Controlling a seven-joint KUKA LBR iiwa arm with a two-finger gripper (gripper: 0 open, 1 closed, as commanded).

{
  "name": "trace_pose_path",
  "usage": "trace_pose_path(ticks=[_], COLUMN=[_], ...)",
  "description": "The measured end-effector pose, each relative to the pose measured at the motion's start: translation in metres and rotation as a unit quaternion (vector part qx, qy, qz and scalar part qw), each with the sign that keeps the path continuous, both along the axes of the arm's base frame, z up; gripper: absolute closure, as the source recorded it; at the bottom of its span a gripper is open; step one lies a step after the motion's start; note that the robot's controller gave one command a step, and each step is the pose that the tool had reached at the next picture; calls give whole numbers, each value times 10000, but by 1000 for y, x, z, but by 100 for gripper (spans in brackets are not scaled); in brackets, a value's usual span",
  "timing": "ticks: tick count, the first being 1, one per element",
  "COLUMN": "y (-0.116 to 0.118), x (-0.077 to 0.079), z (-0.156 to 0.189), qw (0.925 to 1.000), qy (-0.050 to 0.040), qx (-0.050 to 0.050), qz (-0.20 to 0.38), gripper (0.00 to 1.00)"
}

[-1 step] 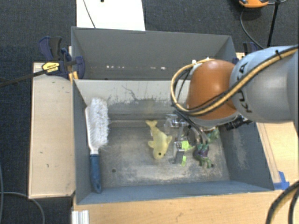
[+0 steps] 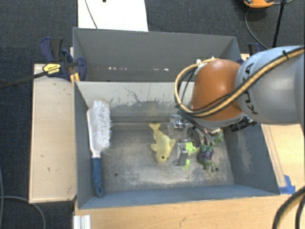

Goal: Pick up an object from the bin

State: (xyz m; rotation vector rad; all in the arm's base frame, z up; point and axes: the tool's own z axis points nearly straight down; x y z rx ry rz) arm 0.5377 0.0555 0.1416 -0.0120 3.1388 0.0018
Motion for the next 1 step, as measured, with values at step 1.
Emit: trace_pose_path(ticks=[1], y=[6], x=[20], z=[-37], qw=[9907], qy=[-22], qx=[-8], qz=[1364], gripper=[0])
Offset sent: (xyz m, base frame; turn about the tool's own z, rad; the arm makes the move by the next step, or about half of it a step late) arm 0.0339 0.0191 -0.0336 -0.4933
